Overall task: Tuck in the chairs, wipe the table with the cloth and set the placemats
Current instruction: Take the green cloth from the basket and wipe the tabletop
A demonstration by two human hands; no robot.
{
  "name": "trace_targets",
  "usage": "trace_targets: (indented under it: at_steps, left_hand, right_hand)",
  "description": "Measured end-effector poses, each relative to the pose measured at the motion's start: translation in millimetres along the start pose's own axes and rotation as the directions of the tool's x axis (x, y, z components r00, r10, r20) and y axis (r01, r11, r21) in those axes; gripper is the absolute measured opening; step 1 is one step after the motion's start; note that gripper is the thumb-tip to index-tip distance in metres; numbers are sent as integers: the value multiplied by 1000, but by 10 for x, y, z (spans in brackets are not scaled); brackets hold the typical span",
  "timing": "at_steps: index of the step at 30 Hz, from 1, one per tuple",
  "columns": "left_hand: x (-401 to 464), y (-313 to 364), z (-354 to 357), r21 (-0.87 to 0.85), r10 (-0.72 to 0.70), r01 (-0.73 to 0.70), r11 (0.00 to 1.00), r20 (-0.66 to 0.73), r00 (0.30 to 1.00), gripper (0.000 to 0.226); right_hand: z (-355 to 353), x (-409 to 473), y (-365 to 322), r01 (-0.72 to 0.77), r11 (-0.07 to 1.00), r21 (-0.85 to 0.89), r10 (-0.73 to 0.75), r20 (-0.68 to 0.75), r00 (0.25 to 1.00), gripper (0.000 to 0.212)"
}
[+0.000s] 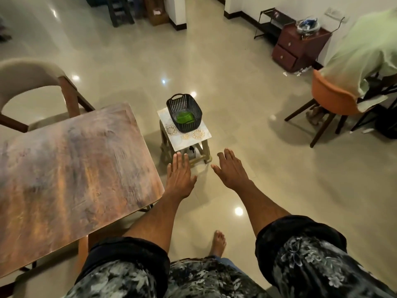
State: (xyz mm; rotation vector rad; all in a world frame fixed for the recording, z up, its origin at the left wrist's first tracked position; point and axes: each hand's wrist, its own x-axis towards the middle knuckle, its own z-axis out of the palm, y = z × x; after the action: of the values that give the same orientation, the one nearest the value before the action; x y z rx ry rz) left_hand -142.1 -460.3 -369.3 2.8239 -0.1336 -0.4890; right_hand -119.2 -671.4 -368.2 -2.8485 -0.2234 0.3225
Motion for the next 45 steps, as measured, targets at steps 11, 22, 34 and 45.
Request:
trace_targets:
  at_steps: [11,22,34,45]
  left_hand:
    - [753,57,-221,-11,-91,91,996,-10,996,86]
    - [1595,133,-531,21,-20,20,1000,-8,1000,84]
    - [2457,222,-539,48,-80,81,996,-10,997,87]
    - [3228,488,-761,-61,-263,260,964,-47,964,86]
  right_hand:
    - [-161,919,214,89,996,7,-89,31,996,66]
    - [-474,1579,433,51,998,-31,-51,9,999,57]
    - [-587,2376,870,106,993,-55,-103,56,993,56]
    - [-860,3521,1143,273,961,-38,-266,138,954,59]
